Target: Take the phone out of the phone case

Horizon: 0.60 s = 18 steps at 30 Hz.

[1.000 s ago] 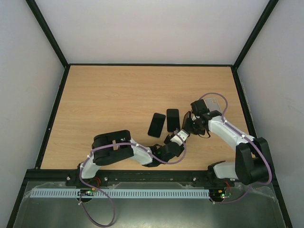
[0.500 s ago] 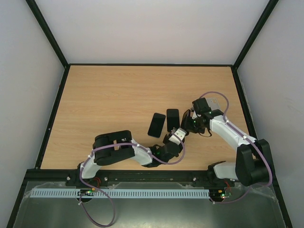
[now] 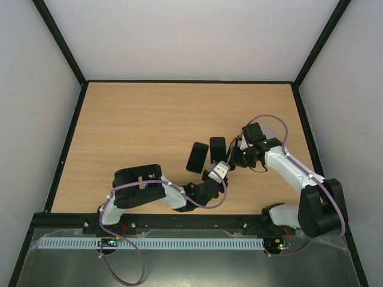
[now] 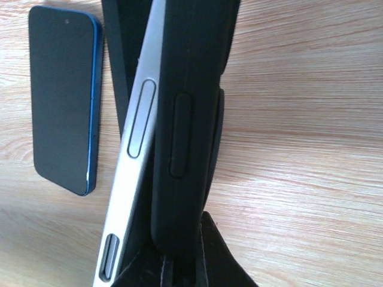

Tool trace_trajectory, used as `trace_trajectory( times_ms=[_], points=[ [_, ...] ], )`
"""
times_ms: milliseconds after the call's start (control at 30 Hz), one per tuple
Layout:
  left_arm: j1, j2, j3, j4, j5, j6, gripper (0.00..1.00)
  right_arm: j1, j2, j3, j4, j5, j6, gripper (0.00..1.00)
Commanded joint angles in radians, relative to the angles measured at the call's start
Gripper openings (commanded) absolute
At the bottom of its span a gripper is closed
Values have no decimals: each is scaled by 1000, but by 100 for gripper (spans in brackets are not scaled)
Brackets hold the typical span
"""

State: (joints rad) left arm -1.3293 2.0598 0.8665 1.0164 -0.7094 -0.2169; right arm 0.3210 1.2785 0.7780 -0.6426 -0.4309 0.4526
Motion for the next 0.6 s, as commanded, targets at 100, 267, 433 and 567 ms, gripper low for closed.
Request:
trace_trajectory(
  times_ms=[100,267,433,567],
  points=[
    [75,-99,-129,14,-139,-25,8,0,-59,37,-154,81,-49,2],
    [65,-221,-188,22,-137,-48,4,0,-66,41,-123,164,-61,2],
    [65,-351,-218,-11,-140,-81,3,0,-80,57,-114,206,-71,2],
    [62,-455,-237,-58,-155,-97,3,0,-104,67,-124,209,-80,2]
  ],
)
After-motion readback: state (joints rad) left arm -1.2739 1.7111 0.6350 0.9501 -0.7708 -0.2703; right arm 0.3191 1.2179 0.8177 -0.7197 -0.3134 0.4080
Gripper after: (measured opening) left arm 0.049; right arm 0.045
